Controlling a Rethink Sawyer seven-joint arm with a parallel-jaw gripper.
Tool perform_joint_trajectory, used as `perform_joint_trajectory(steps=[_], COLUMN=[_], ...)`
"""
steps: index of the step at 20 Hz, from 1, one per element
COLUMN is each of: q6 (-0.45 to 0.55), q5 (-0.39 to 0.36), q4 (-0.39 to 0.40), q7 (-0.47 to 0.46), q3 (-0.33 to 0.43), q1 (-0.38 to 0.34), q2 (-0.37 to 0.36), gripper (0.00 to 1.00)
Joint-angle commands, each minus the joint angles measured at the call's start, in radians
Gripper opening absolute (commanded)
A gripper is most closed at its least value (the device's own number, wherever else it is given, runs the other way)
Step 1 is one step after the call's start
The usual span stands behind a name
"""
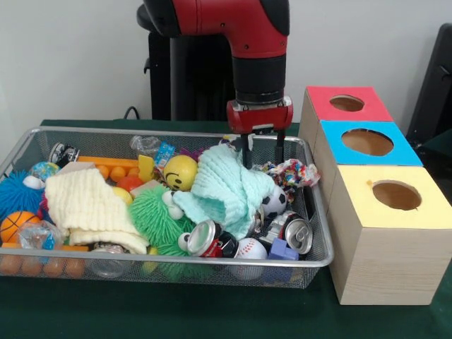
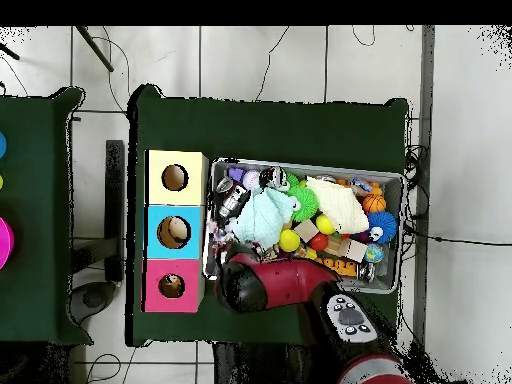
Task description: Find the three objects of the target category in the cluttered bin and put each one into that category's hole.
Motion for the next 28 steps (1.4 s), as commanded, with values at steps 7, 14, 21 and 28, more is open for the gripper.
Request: perform_joint_trajectory(steps=[7, 14, 21, 28], q6=[0.448, 0.708, 0.851, 1.012], q5=[0.163, 0.124, 0.080, 0.024], q4=[-0.132, -0.293, -0.501, -0.778], q7=[0.117, -0.019, -0.174, -0.339], q3=[-0.043, -0.019, 0.070, 0.163], q1=[0.099, 0.066, -0.014, -0.059], q2=[-0.166, -0.203, -0.106, 0.052], gripper=[1.00, 1.00, 1.00, 1.00])
